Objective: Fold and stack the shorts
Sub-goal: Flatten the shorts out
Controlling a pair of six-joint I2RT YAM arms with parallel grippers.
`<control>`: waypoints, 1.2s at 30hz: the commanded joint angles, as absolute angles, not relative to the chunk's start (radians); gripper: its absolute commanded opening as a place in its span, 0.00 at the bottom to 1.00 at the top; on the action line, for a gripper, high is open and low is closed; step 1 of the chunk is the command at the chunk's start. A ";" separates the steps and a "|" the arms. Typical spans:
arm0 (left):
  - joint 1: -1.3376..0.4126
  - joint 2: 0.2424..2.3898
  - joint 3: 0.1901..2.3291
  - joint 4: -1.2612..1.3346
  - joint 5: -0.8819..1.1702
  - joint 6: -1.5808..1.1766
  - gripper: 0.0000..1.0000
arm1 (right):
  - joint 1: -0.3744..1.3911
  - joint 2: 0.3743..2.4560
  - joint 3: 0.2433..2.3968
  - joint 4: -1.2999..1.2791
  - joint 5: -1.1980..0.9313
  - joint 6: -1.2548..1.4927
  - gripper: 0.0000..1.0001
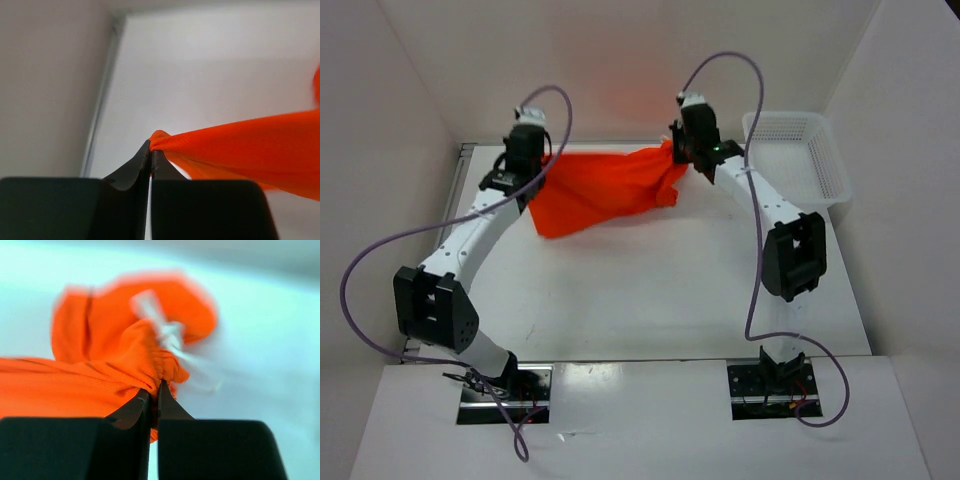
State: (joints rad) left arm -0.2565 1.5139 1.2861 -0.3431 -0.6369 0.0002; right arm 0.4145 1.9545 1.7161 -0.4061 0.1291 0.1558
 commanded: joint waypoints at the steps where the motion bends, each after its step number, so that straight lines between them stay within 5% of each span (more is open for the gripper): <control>1: -0.187 1.535 1.569 -0.211 -0.729 0.000 0.00 | 0.399 1.839 1.908 -0.328 0.249 -0.037 0.00; 4: -0.187 1.462 1.588 -0.184 -0.703 0.000 0.00 | 0.399 1.770 1.922 -0.342 0.249 -0.152 0.00; 15: -0.265 1.108 1.030 -0.469 -0.632 0.000 0.00 | 0.399 1.531 1.565 -0.570 -0.040 -0.520 0.00; 24: -0.307 1.055 0.828 -0.627 -0.513 0.000 0.00 | 0.831 1.562 1.173 -0.618 -0.096 -0.615 0.01; 25: -0.307 1.055 0.799 -0.627 -0.503 0.000 0.00 | 0.868 1.562 1.155 -0.600 -0.097 -0.588 0.05; 27: -0.307 1.055 0.760 -0.637 -0.503 0.000 0.00 | 0.922 1.562 1.182 -0.591 -0.162 -0.540 0.46; 30: -0.307 1.037 0.671 -0.624 -0.549 0.000 0.00 | 0.922 1.589 1.302 -0.566 -0.179 -0.425 0.67; 36: -0.307 0.983 0.574 -0.621 -0.561 0.000 0.00 | 0.626 1.565 1.383 -0.565 -0.406 -0.134 0.63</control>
